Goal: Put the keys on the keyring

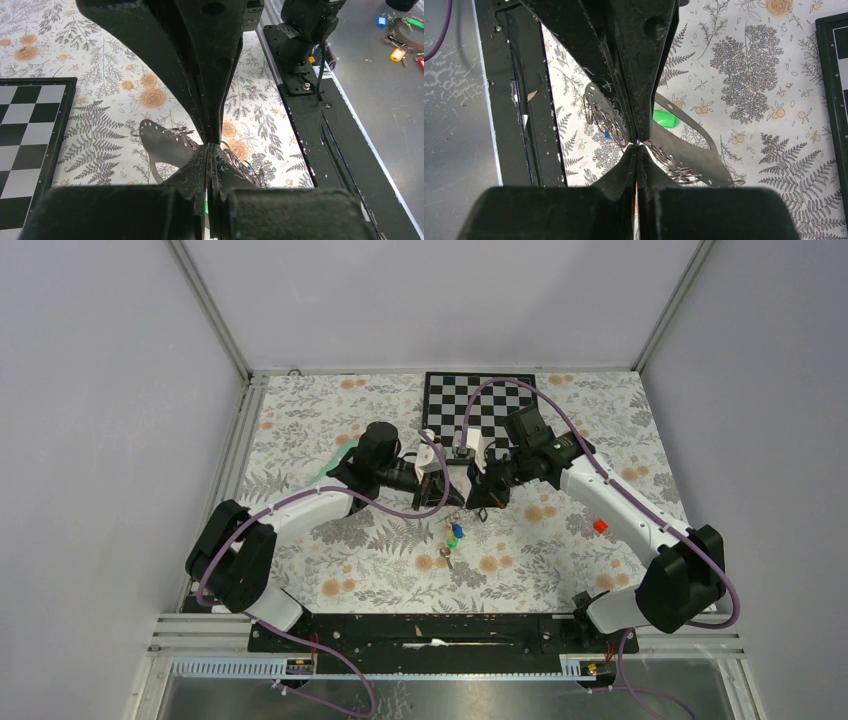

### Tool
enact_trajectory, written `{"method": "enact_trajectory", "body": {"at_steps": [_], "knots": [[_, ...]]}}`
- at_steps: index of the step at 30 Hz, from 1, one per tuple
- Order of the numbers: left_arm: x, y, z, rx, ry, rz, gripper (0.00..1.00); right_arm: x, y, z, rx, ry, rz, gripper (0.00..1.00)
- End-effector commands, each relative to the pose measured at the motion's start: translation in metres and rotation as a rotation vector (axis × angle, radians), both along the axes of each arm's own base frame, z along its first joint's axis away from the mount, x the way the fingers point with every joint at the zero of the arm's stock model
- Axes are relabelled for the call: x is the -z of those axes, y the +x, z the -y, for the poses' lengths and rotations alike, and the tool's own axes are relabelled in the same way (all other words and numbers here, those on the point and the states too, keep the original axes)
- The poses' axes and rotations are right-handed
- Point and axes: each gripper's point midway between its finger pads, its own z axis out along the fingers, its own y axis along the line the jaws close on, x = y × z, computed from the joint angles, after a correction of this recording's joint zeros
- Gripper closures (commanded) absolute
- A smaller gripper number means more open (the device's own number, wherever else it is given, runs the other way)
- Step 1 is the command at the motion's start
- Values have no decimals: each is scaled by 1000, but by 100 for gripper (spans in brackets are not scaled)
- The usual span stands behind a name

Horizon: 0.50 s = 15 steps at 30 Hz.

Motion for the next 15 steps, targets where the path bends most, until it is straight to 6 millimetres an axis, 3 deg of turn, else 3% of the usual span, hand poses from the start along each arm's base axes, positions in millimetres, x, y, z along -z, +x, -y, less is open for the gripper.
{"method": "enact_trajectory", "body": {"at_steps": [1, 6, 11, 15], "knots": [[-11, 5, 6, 22, -27, 76, 100, -25, -3, -13, -36, 78, 11, 100], [-5, 0, 2, 27, -17, 77, 100, -27, 1, -10, -17, 69, 50, 100], [-13, -5, -1, 36, -51, 28, 100, -29, 2, -8, -8, 69, 78, 100], [-28, -5, -6, 25, -122, -5, 100, -29, 3, -2, 14, 59, 113, 88]]}}
